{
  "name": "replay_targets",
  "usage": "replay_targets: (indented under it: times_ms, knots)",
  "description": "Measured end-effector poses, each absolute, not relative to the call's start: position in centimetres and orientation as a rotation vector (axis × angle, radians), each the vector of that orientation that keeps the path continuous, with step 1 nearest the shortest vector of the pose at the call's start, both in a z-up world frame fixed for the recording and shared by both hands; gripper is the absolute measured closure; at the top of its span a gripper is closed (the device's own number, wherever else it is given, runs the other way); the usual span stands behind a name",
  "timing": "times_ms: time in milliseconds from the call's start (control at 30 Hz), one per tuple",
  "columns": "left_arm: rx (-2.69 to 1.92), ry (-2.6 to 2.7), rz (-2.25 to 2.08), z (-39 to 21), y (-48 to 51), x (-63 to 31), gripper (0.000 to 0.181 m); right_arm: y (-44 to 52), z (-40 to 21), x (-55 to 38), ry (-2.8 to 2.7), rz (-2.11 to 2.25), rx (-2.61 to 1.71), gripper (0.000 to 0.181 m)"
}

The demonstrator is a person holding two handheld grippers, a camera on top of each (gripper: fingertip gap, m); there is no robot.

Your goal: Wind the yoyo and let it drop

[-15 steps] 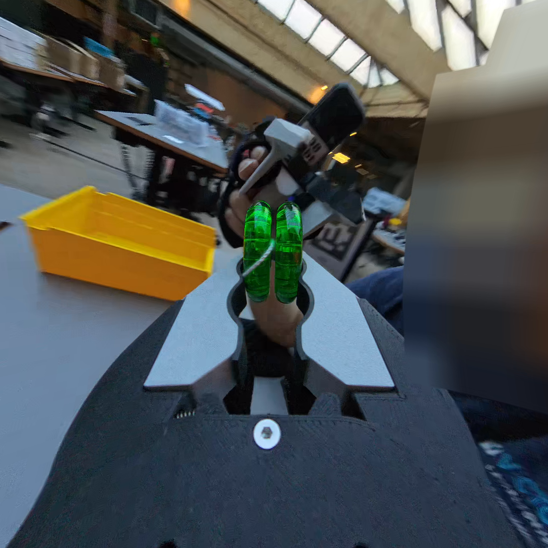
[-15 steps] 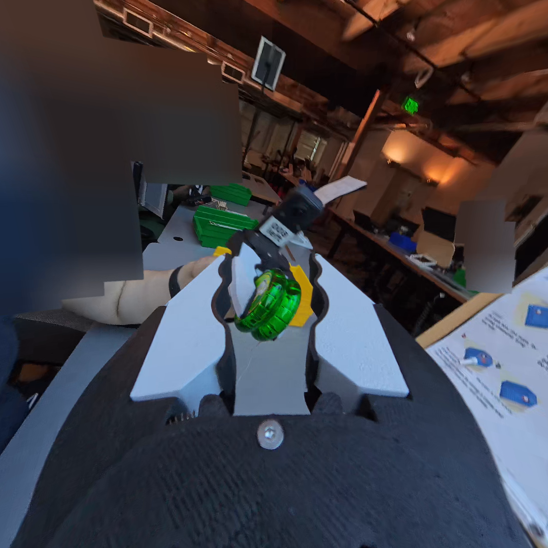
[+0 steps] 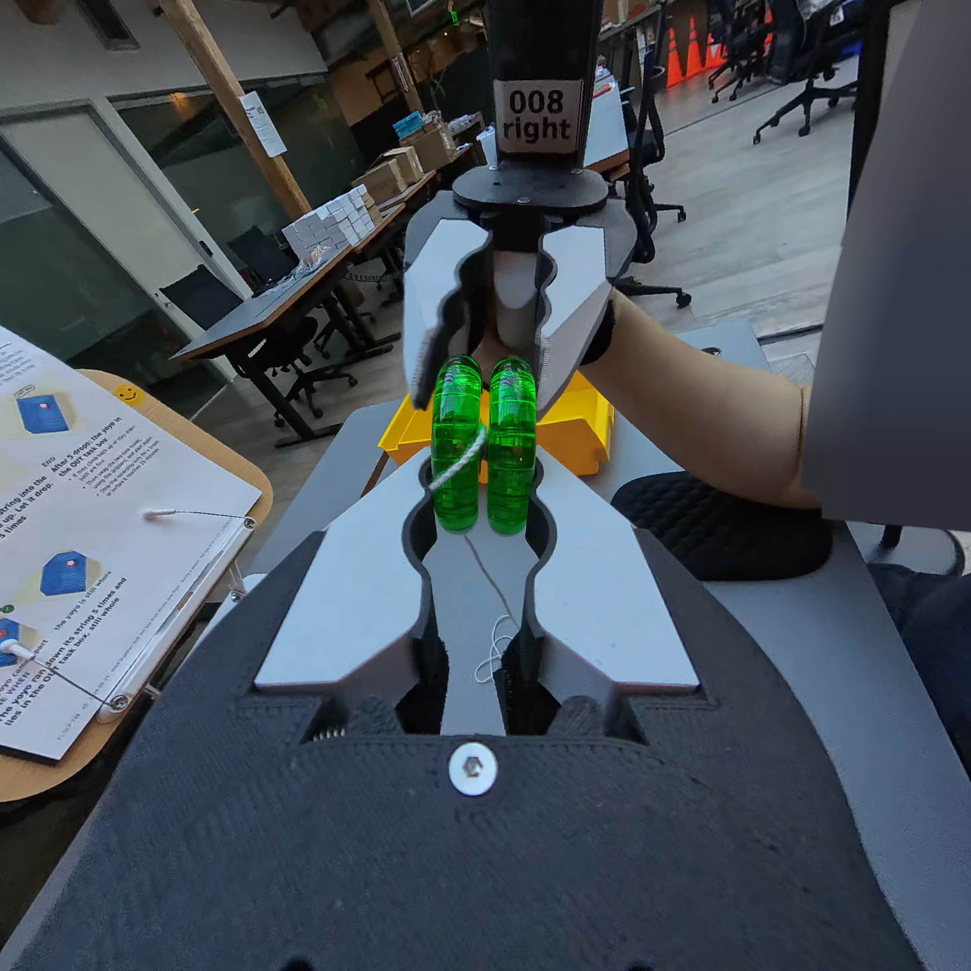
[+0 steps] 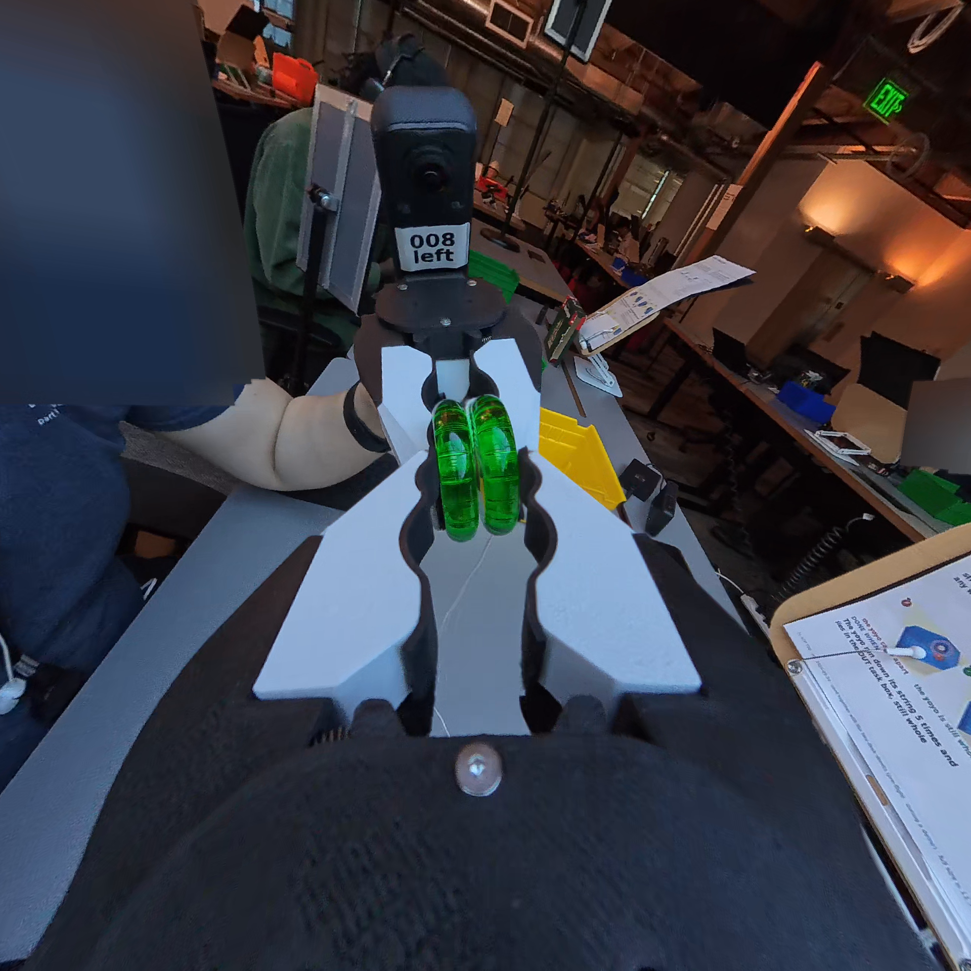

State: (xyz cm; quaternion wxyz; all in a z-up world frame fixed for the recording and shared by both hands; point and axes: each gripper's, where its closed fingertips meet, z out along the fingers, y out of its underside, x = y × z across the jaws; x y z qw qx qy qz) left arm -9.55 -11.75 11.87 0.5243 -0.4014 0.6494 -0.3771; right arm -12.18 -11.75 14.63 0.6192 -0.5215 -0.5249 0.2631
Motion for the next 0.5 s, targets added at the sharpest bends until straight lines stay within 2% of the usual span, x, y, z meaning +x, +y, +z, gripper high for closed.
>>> replay_targets:
  times_ms: [500]
  knots:
    - [-0.952, 1.591, -0.788, 10.6, -10.9, -9.8, 0.150, -11.8, 14.4, -11.6, -1.242, 0.421, -1.212, 0.153]
